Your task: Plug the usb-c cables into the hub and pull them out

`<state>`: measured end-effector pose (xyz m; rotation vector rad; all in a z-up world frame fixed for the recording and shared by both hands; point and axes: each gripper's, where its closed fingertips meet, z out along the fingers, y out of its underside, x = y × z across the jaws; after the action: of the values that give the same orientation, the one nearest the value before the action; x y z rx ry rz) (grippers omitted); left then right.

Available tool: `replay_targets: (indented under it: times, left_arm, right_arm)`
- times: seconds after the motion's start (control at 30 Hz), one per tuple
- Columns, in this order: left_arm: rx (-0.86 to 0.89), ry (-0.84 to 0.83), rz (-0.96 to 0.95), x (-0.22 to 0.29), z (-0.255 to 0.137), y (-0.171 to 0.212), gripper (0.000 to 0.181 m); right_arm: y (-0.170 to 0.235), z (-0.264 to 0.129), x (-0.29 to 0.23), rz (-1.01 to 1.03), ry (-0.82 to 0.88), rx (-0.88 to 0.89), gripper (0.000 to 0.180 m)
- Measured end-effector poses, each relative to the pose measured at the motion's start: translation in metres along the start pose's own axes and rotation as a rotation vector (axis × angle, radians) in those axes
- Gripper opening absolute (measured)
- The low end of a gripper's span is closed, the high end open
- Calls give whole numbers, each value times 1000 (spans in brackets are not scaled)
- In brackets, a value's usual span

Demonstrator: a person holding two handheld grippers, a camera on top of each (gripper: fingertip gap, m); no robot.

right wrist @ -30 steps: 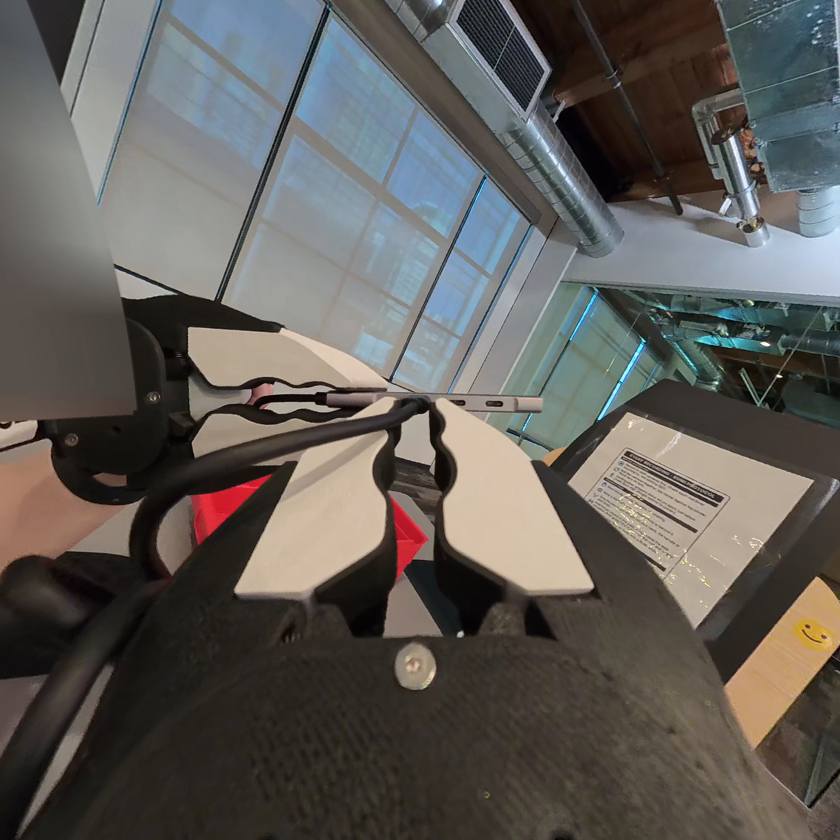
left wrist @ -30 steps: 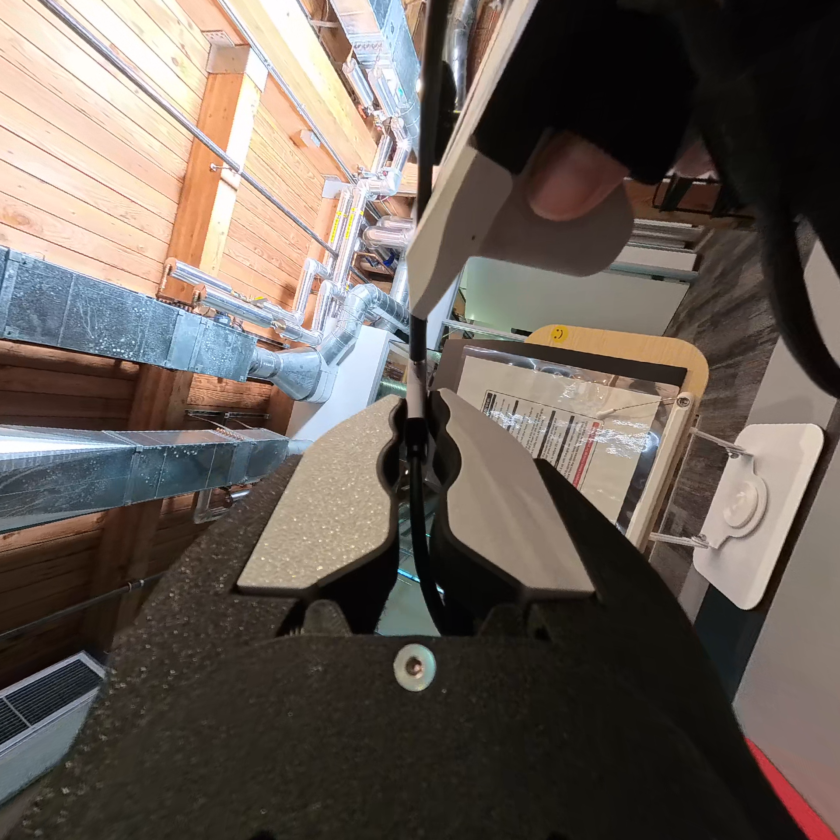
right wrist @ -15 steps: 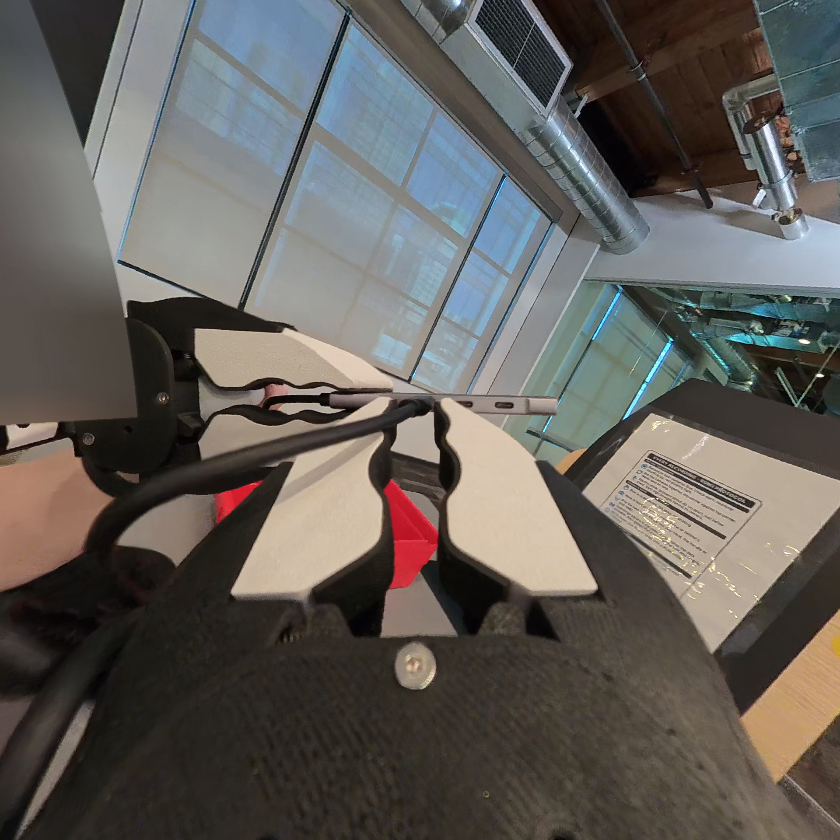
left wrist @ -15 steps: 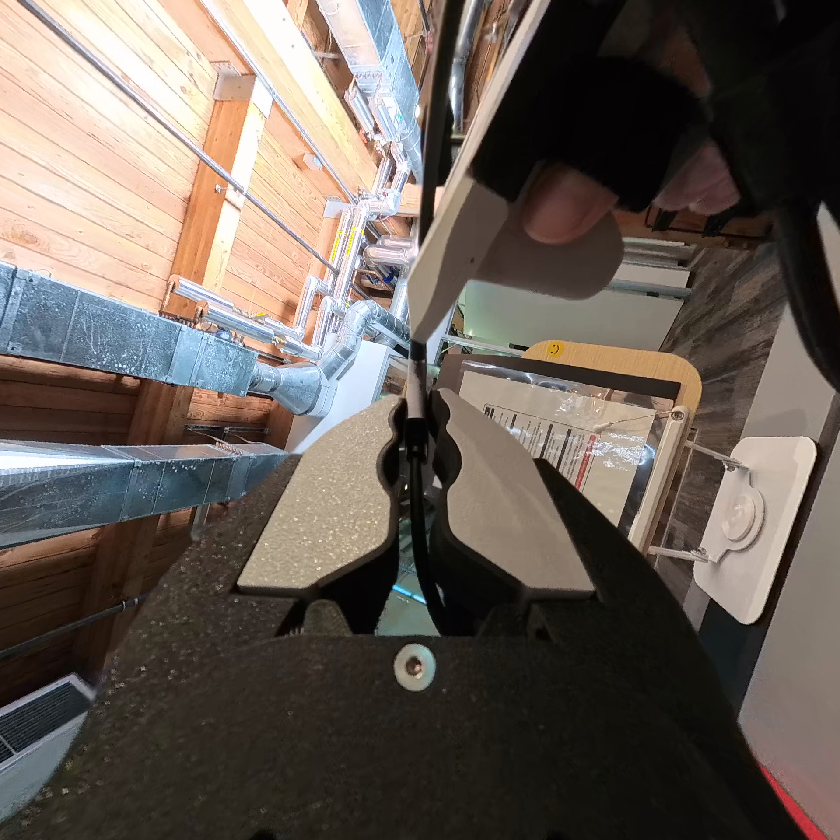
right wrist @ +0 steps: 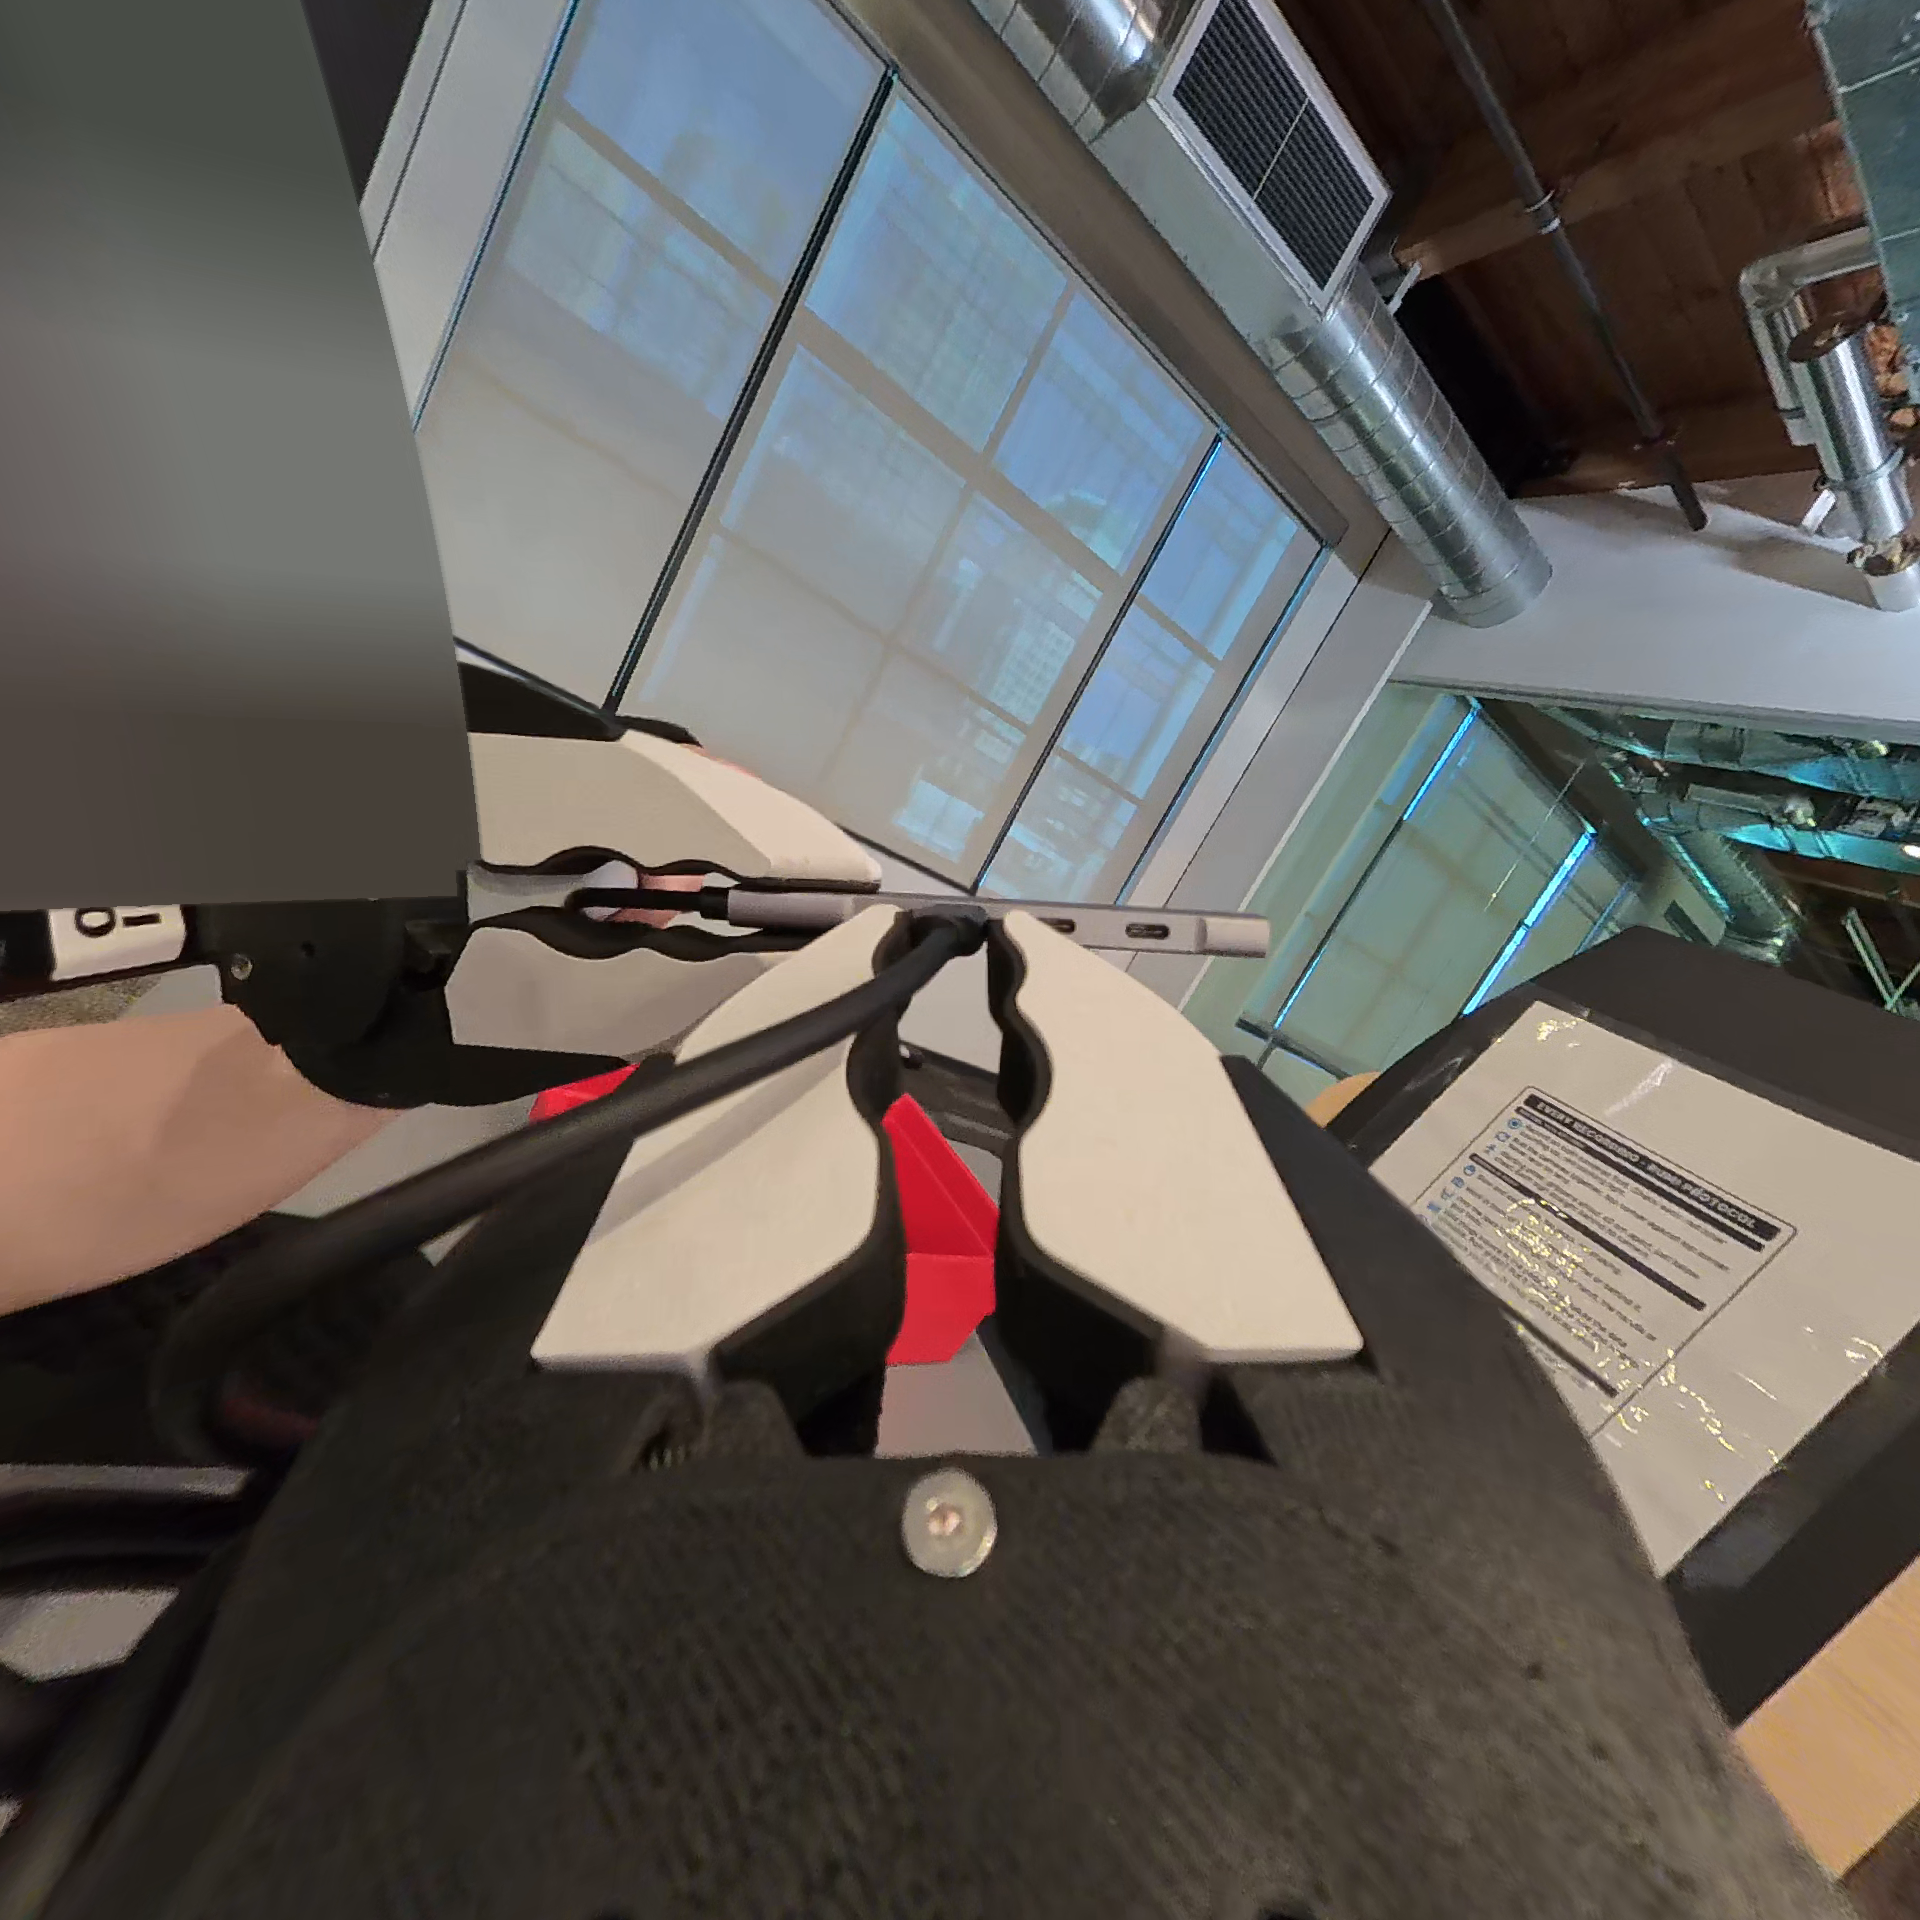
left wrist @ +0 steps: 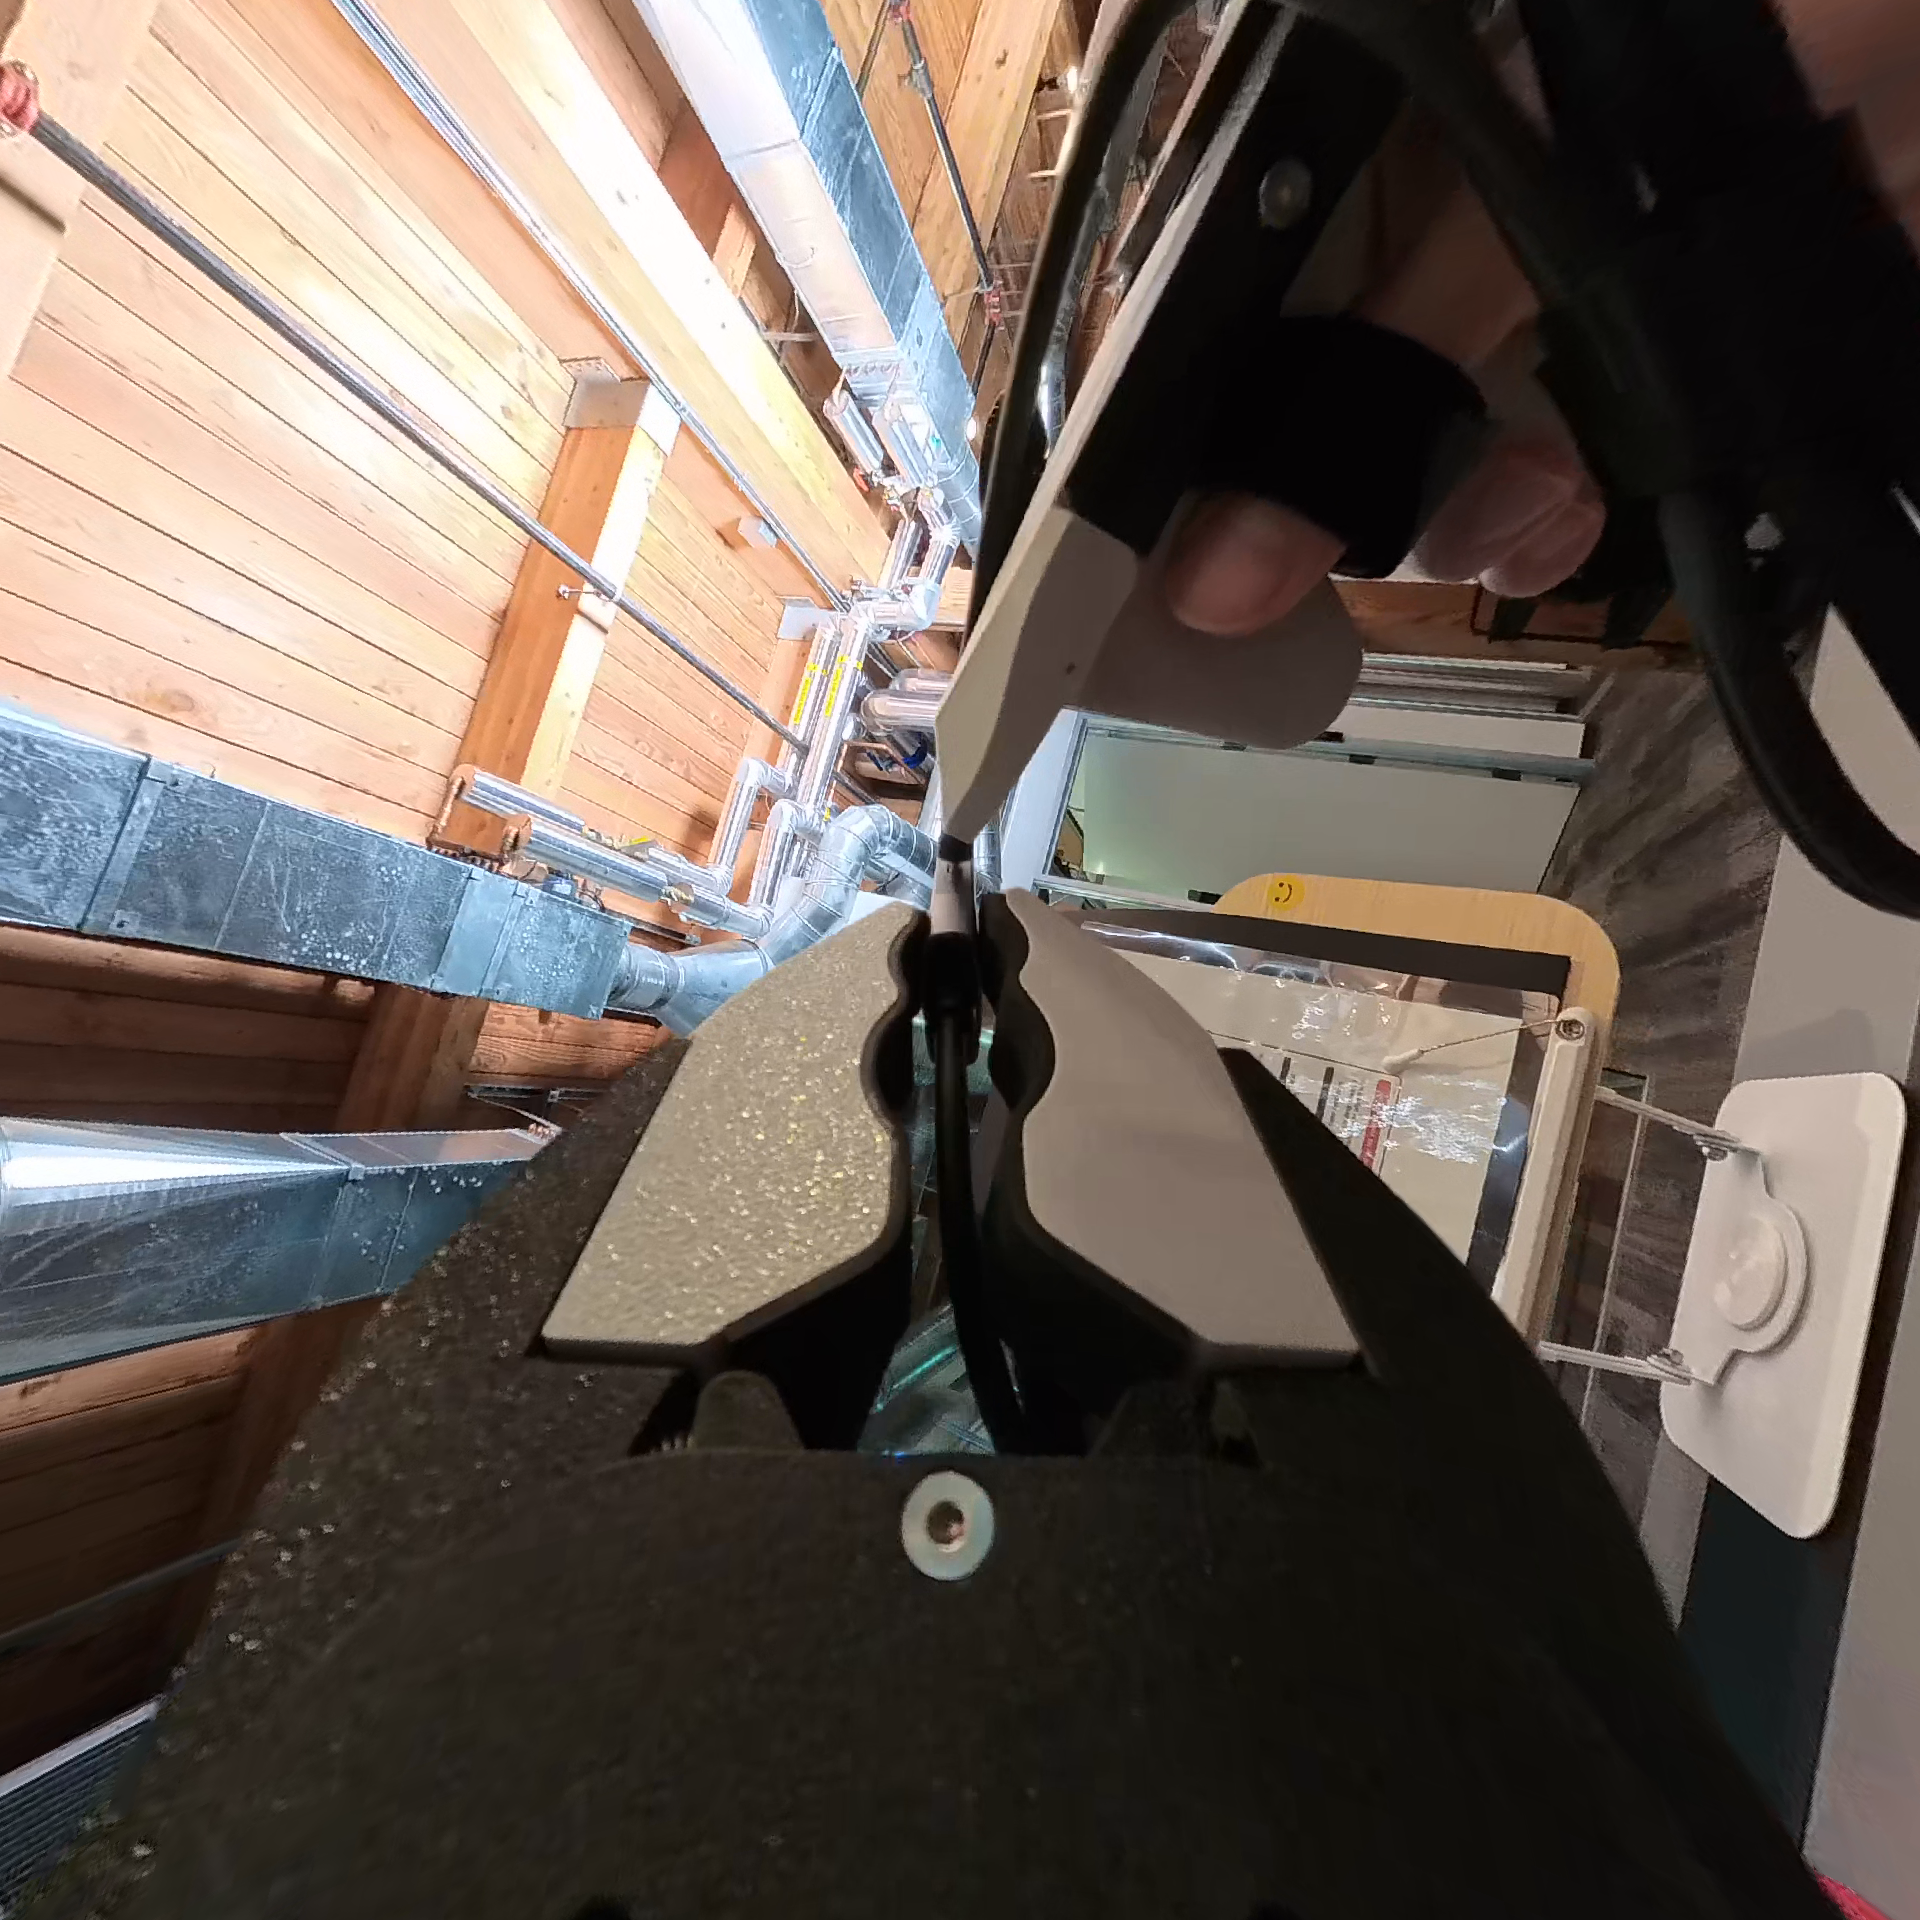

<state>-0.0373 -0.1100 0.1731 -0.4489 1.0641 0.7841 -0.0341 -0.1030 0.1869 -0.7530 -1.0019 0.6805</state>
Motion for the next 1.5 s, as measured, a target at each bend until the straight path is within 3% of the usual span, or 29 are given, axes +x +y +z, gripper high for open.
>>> replay_targets:
  times: [0.57,1.23,1.37,1.5]
  left_arm:
    - [23,-47,-66,-13,-3,-13,11]
    - [101,-81,-224,-35,-11,-29,46]
    - [154,-55,-358,-42,-15,-28,45]
    - [200,37,-616,-42,-12,-23,47]
  right_arm:
    - [-20,-4,-8,-232,98,135,13]
    - [-33,-8,-10,-409,233,173,13]
    - [-33,-9,-8,-420,243,169,13]
    - [-35,-10,-8,-453,255,167,13]
